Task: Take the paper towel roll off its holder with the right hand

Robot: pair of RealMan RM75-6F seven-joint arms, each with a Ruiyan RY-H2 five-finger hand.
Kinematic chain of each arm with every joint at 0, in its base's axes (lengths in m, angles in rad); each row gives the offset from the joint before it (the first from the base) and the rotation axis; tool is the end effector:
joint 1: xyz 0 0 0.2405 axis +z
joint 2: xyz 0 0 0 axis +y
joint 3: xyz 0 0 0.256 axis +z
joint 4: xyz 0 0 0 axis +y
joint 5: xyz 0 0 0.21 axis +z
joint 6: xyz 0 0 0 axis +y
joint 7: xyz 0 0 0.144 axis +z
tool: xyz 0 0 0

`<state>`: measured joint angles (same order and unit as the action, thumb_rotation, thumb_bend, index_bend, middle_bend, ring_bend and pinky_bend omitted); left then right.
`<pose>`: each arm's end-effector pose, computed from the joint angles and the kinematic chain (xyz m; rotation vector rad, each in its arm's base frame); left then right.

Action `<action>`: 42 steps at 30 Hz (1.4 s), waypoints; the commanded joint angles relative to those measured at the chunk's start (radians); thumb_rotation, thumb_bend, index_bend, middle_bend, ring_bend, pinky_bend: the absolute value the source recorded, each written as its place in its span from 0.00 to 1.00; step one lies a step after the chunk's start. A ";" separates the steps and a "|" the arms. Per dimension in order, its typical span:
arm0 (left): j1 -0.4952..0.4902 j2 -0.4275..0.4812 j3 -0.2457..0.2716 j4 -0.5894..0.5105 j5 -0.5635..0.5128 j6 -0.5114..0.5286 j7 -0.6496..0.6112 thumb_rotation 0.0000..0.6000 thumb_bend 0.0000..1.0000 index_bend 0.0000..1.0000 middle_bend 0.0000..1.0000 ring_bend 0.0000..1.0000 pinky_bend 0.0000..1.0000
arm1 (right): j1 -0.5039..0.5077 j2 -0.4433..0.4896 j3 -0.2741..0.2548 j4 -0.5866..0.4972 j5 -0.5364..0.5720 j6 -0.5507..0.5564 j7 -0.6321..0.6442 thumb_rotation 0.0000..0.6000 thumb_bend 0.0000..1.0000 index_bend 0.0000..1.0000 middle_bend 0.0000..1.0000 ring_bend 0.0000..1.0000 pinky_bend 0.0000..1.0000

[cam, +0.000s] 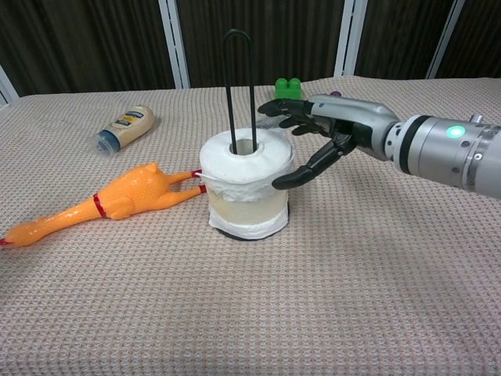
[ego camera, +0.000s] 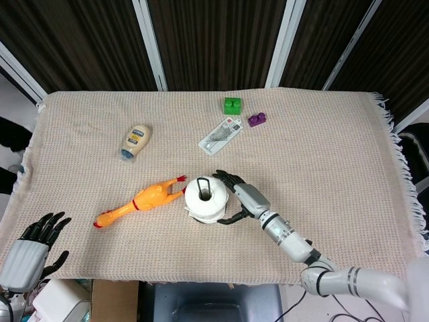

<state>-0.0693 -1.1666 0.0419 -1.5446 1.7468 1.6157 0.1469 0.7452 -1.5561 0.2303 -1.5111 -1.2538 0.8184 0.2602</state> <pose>-0.2897 0.1534 0.1404 -1.5995 -0.6528 -0.9350 -0.1154 -0.3338 -0.0300 1.8217 -1.5483 1.2667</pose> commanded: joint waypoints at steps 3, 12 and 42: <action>0.000 0.002 0.004 0.003 0.008 0.002 -0.008 1.00 0.30 0.18 0.13 0.12 0.29 | 0.021 -0.069 -0.002 0.070 0.020 0.012 -0.051 1.00 0.06 0.00 0.00 0.00 0.14; 0.000 0.002 0.010 0.009 0.028 0.008 -0.013 1.00 0.30 0.18 0.13 0.12 0.29 | 0.022 -0.196 0.004 0.225 -0.026 0.090 0.004 1.00 0.06 0.23 0.16 0.07 0.27; -0.007 0.000 0.020 0.007 0.041 -0.016 0.001 1.00 0.30 0.18 0.13 0.12 0.29 | -0.032 -0.051 0.096 -0.051 -0.126 0.344 -0.062 1.00 0.13 0.70 0.46 0.39 0.56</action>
<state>-0.0749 -1.1676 0.0623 -1.5363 1.7902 1.6016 0.1476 0.7271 -1.6761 0.2820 -1.4547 -1.4106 1.1337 0.2815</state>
